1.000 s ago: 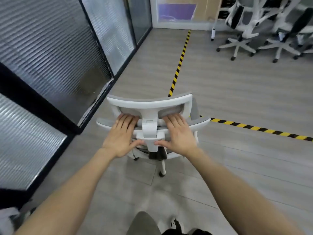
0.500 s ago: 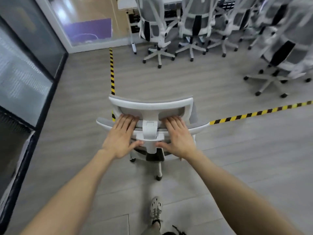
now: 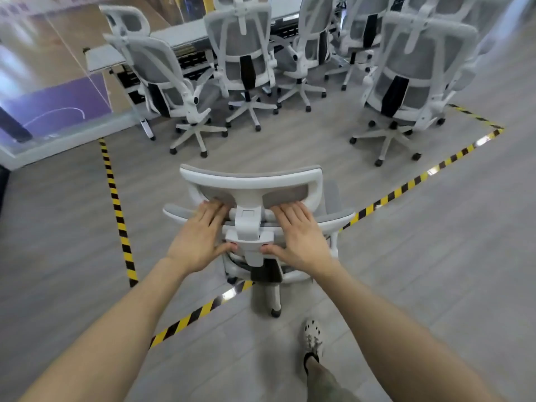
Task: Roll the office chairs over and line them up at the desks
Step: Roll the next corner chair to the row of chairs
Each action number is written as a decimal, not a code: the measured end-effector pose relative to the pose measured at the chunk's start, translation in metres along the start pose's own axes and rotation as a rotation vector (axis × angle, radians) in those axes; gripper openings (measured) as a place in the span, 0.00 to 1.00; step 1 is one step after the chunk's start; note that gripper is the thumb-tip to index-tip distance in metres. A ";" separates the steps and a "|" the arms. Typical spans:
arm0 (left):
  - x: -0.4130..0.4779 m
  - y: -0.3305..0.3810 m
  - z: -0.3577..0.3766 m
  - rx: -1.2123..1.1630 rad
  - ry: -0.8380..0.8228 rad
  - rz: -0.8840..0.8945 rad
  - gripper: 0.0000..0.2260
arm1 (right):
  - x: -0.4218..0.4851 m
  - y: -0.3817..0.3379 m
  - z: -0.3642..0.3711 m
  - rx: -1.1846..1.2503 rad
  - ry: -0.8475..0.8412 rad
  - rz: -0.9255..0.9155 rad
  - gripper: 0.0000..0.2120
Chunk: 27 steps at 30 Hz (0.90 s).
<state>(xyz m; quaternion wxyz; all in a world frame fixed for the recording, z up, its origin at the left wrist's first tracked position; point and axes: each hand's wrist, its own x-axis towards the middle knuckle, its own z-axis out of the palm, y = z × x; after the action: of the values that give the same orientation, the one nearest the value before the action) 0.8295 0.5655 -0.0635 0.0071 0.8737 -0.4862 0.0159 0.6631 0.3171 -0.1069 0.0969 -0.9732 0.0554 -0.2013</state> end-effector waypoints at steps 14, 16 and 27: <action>0.335 0.014 -0.029 -0.253 -0.021 -0.011 0.45 | 0.187 0.232 0.012 -0.016 -0.058 0.138 0.47; 0.376 0.009 -0.026 -0.251 -0.025 0.008 0.46 | 0.210 0.259 0.013 -0.027 -0.061 0.170 0.48; 0.606 -0.027 -0.008 -0.258 -0.013 0.204 0.48 | 0.331 0.380 0.030 -0.077 -0.014 0.410 0.48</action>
<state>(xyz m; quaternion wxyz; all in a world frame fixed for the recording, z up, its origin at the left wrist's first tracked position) 1.1715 0.0657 -0.0344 0.1145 0.8118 -0.5703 -0.0519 0.9517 -0.0974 -0.0881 0.0989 -0.9459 0.2592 -0.1685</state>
